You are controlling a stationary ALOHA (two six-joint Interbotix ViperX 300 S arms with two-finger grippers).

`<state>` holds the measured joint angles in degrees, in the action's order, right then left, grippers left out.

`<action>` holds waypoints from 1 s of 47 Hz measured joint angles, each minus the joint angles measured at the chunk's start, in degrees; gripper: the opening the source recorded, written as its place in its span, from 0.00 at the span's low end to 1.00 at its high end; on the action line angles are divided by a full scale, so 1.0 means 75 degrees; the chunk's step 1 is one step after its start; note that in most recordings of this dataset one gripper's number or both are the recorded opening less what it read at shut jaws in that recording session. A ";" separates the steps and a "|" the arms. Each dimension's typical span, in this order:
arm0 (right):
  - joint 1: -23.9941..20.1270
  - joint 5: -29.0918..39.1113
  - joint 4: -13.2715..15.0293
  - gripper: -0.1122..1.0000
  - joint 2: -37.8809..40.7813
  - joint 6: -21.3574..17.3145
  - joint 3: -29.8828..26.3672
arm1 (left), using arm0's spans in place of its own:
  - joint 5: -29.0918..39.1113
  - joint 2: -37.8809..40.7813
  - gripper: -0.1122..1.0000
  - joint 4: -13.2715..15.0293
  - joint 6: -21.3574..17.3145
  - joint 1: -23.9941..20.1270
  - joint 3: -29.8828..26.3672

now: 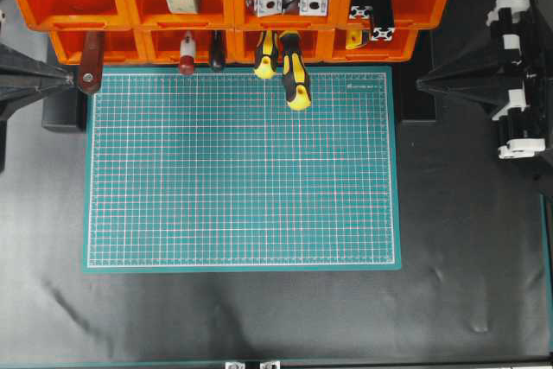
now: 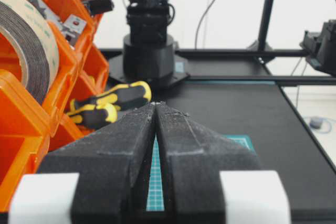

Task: Pick foam from container rack with left arm.
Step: 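Move the left gripper up toward the tape roll in the orange rack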

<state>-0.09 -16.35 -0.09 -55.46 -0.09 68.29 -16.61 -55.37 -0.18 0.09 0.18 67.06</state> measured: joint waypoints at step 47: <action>-0.0117 0.0000 -0.0094 0.10 0.0047 -0.0363 0.0000 | 0.4934 0.2004 0.11 -0.0398 0.7523 -0.1219 -0.5074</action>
<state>-0.97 -16.35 -0.79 -55.11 -2.81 68.29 20.39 -40.34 -3.16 56.51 -8.96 29.00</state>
